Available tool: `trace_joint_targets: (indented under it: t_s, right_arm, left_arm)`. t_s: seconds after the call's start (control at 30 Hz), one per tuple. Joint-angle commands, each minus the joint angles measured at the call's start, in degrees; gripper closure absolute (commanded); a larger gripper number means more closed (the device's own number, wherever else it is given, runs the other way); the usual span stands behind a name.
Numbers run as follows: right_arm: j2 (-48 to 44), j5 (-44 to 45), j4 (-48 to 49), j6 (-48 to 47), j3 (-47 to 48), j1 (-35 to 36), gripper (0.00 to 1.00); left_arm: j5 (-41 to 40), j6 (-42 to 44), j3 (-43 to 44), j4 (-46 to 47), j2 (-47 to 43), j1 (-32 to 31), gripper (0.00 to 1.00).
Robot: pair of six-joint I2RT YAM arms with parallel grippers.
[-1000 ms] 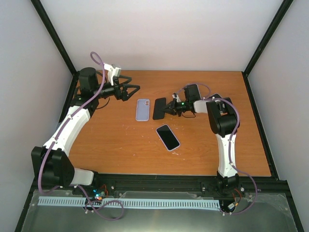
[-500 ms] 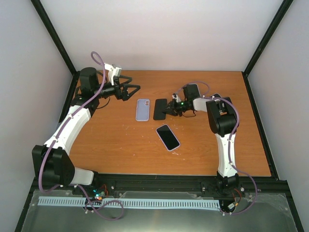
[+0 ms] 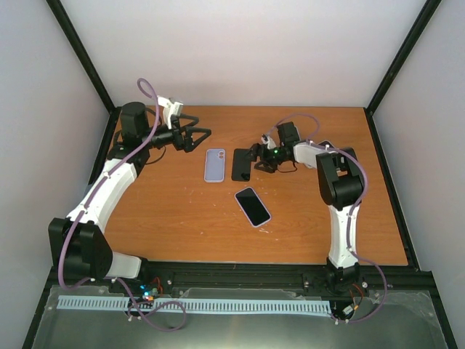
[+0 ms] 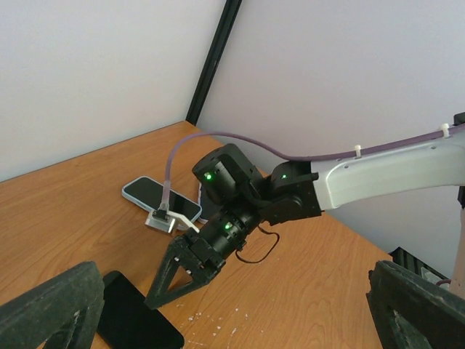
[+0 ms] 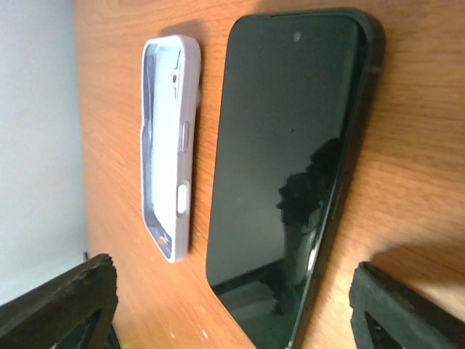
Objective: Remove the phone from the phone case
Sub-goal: Place the phone at the center of the board.
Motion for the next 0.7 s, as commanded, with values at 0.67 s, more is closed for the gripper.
trace_joint_targets:
  t_s: [0.67]
  right_arm:
    - [-31.1,22.2,-14.5,-27.0,-12.5,0.0,0.00]
  left_arm:
    - [-3.5,1.6,-4.3,0.0,-7.4,1.2,0.00]
